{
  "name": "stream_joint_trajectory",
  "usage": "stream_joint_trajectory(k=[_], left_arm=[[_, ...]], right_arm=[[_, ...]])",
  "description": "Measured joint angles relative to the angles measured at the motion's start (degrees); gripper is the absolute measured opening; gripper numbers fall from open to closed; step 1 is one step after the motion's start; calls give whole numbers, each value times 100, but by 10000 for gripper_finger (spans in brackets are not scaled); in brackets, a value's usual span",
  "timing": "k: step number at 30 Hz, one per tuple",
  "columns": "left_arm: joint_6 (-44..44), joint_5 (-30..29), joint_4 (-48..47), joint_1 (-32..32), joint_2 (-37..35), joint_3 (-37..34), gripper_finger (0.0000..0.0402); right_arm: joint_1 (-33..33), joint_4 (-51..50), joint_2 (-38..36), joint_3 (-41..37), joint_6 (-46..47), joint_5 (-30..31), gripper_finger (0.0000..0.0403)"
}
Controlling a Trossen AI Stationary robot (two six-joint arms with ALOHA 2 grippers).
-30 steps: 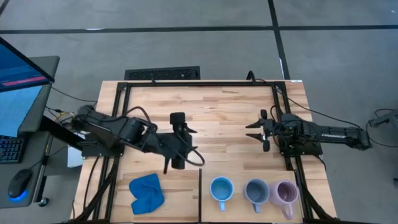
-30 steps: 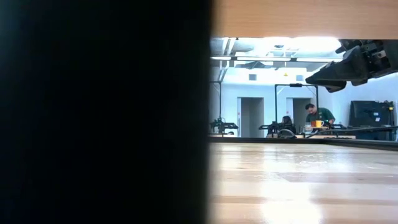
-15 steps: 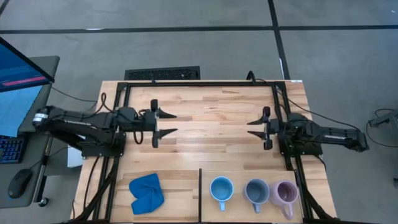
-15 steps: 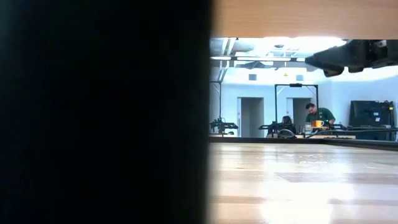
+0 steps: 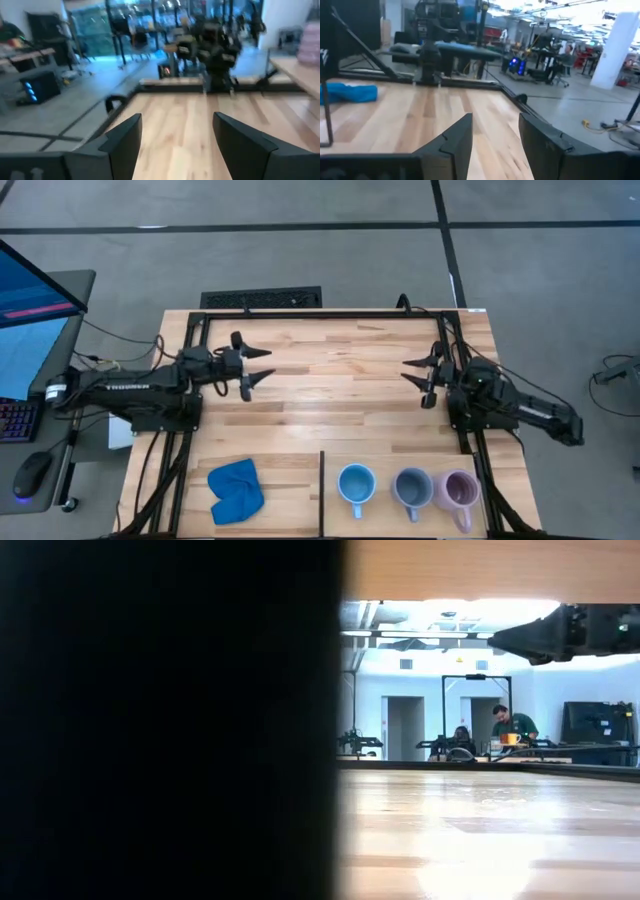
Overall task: Stack small to large cups/mugs on shelf
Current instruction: Return to Home Position
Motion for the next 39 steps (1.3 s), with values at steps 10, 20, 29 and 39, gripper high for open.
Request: stream_joint_trajectory(k=[10, 20, 29, 39], left_arm=[[-298, 70, 532, 481, -1430, -1256, 235], [-348, -105, 192, 853, -2328, -1826, 235], [-149, 2, -33, 889, -2663, -1828, 235], [-60, 42, -650, 893, -3090, -1835, 235]], right_arm=[[-855, 74, 7, 0, 137, -598, 182], [-1199, 101, 9, 0, 308, -861, 182], [-1246, 116, 9, 0, 419, -1014, 182], [-1244, 116, 9, 0, 558, -1010, 182]])
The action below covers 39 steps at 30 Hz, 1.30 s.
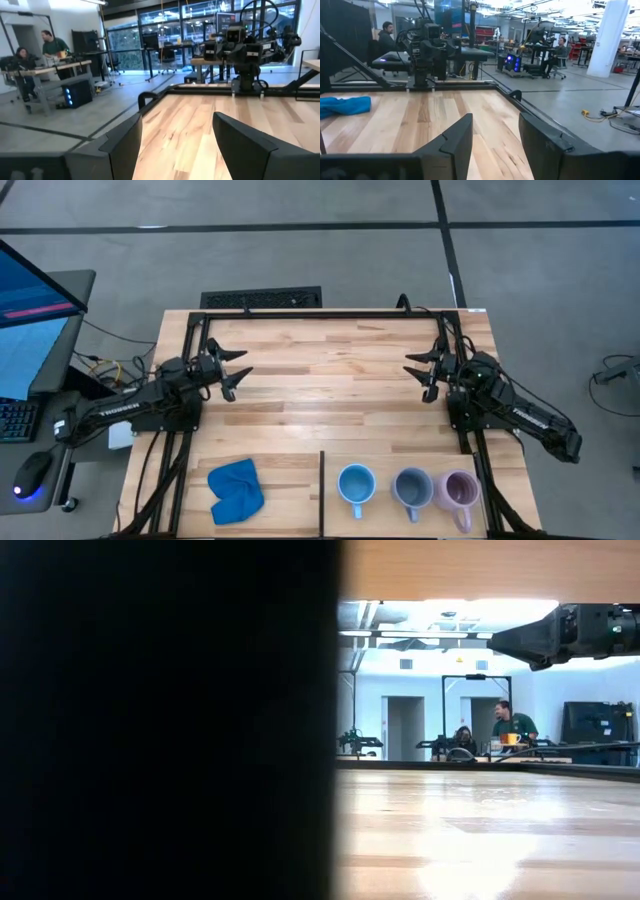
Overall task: Stack small to large cups/mugs on shelf
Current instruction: Return to Home Position
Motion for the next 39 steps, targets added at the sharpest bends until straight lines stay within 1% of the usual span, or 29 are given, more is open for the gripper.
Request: stream_joint_trajectory(k=[3, 7, 13, 17, 22, 27, 34, 39], left_arm=[[92, -6, -182, 0, -236, -2, 235], [68, -128, -683, 0, -633, -4, 235], [-30, -160, -1417, 0, -1340, -9, 235], [-123, -256, -1611, 0, -1308, -9, 235], [-183, -251, -1631, -2, -1323, -11, 235], [-298, -200, -1644, 0, -1321, -13, 235], [-236, -153, -1658, 0, -1313, -13, 235], [-166, -153, -1664, 0, -1157, -13, 235]], right_arm=[[0, 0, 0, 0, 50, 4, 182], [4, -2, 0, 0, 51, 4, 182], [4, -2, 0, 0, 51, 6, 182], [4, -2, 1, 0, 51, 11, 182], [4, -4, 11, 0, 29, 18, 182], [17, -7, 31, 0, 258, 11, 182], [15, -9, 57, 0, 167, 9, 182], [9, -11, 57, 0, 163, 48, 182]])
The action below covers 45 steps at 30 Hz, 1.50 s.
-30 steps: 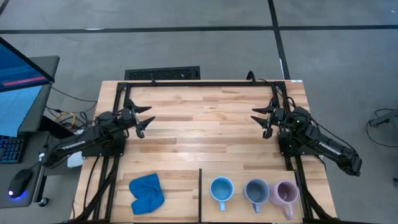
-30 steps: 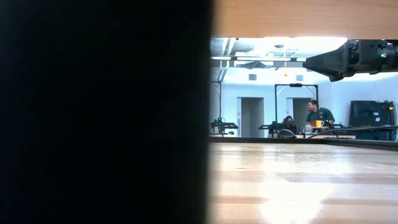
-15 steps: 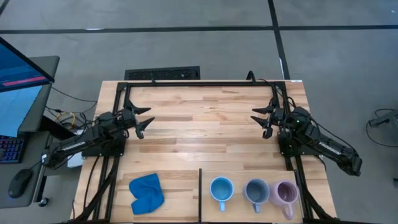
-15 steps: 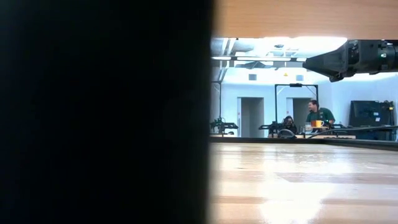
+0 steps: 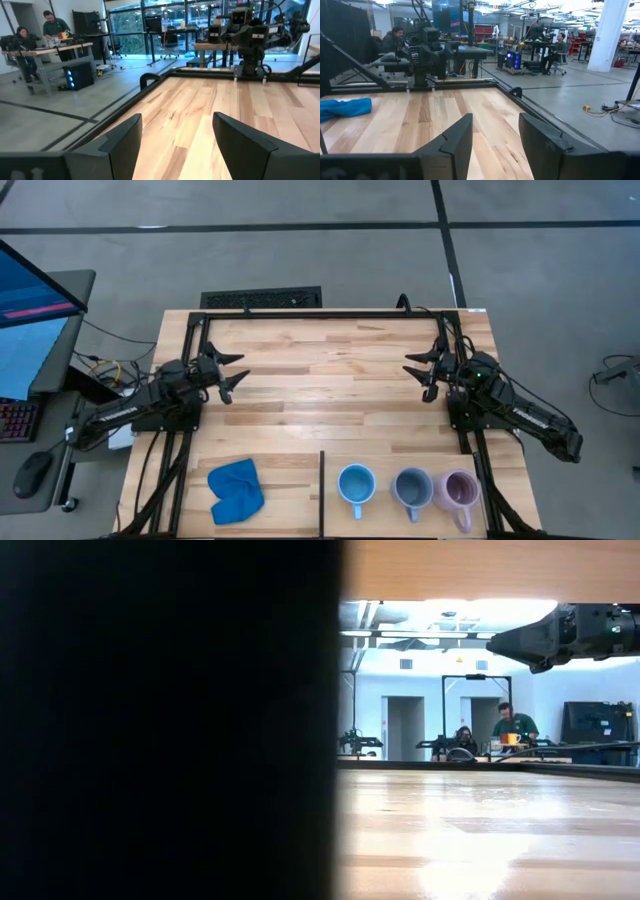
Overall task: Stack small to large cups/mugs on shelf
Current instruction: Return to Home Position
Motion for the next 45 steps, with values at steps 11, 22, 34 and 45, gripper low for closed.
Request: stream_joint_trajectory(k=[11, 22, 34, 45], left_arm=[[-187, 0, -2, 0, 113, 0, 235], [-196, -2, -4, 0, 113, 0, 235], [-196, -2, -4, -1, 113, 0, 235], [-198, -4, -7, 0, 113, 0, 235]], right_arm=[[0, 3, 0, 0, -384, 4, 182], [0, 2, 0, 0, -219, 4, 182], [0, 2, 0, 0, -70, 4, 182], [0, 2, 0, 0, -68, 4, 182]])
